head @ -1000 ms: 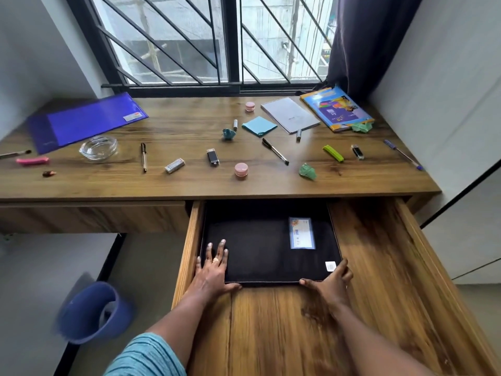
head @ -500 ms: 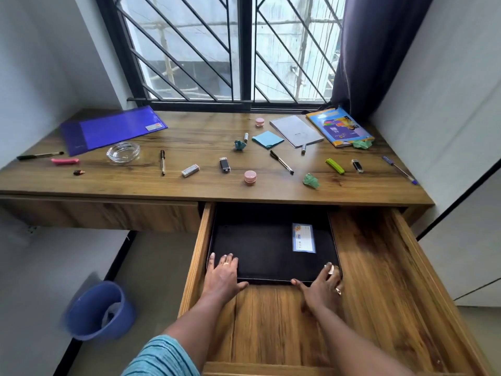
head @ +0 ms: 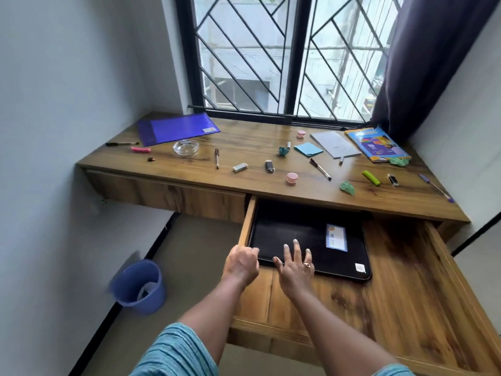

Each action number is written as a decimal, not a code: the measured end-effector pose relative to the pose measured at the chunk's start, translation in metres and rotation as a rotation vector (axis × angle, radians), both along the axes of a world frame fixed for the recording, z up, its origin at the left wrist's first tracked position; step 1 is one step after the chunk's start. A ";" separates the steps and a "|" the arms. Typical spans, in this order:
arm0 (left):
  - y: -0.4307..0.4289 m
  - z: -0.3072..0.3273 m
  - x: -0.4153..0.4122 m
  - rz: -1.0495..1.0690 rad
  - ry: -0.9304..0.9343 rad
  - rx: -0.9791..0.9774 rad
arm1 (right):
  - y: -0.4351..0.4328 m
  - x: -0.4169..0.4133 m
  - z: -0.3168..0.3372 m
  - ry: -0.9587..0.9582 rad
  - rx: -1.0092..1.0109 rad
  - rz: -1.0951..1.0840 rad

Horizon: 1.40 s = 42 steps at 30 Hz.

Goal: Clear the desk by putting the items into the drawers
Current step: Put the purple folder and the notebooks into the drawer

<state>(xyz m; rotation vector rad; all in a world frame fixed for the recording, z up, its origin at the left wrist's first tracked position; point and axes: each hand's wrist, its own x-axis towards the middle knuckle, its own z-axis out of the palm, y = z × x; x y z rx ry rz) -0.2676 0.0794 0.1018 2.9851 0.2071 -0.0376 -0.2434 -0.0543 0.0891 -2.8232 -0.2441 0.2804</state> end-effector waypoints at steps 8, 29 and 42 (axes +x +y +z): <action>0.093 0.009 0.001 0.042 -0.121 -0.074 | 0.102 0.013 0.024 -0.047 -0.035 0.145; 0.423 0.066 0.091 0.389 -0.208 -0.237 | 0.387 0.146 0.087 -0.077 0.203 0.158; 0.539 0.095 0.313 0.631 -0.167 -0.451 | 0.461 0.393 0.099 -0.101 0.259 0.015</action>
